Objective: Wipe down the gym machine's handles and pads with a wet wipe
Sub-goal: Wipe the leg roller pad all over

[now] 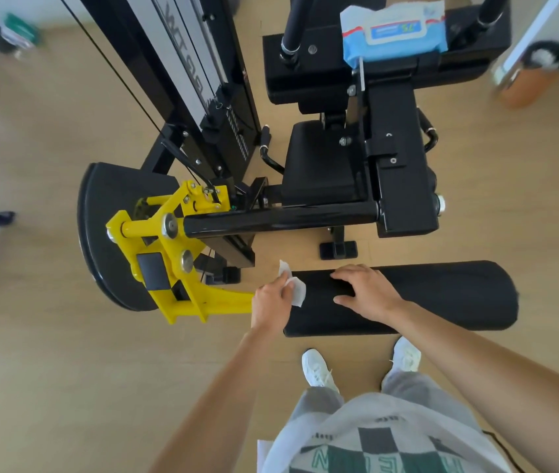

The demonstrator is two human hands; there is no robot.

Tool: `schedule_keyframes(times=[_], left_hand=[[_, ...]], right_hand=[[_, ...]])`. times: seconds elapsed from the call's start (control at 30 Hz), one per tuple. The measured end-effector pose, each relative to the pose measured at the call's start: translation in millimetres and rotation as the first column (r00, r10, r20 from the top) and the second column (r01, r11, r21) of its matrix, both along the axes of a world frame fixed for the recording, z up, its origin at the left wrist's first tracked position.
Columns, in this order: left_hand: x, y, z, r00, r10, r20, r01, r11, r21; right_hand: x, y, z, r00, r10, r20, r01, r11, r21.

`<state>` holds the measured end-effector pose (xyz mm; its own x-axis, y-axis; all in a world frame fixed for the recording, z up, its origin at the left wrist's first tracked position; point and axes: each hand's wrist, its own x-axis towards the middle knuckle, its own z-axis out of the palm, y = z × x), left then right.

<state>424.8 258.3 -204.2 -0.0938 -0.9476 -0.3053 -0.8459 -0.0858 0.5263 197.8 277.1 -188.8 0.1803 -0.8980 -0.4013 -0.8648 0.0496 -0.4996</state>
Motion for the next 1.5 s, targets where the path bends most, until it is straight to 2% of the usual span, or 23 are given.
schedule_keyframes(times=[0.1,0.2,0.3,0.6,0.7,1.1,1.27,1.5], left_hand=[[1,-4,2,1.000,0.006,0.015,-0.006,1.000,0.015],[7,7,6,0.995,0.093,0.033,-0.092,0.996,-0.018],[14,30,8,0.994,0.090,0.060,-0.089,0.996,-0.028],[-4,14,6,0.994,0.106,-0.036,-0.106,0.994,0.002],[-5,9,9,0.996,0.086,-0.024,-0.086,0.996,0.017],[2,23,15,0.979,0.201,0.028,-0.197,0.975,-0.108],[-9,-6,17,0.995,0.098,0.029,-0.096,0.994,-0.060],[-13,-17,18,0.999,0.026,0.038,-0.027,0.999,0.029]], right_hand=[[1,-2,2,1.000,0.001,-0.014,-0.001,1.000,0.020],[1,-3,3,1.000,0.004,-0.031,-0.003,0.999,0.038],[3,-1,4,1.000,-0.008,-0.022,0.009,1.000,0.030],[4,-1,6,0.999,-0.035,-0.002,0.035,0.998,0.059],[4,-2,8,0.999,-0.039,-0.010,0.039,0.997,0.063],[7,2,10,0.997,-0.070,-0.012,0.071,0.995,0.069],[8,1,10,0.998,-0.030,-0.056,0.035,0.997,0.072],[29,-14,17,0.971,0.156,-0.182,-0.126,0.977,0.170]])
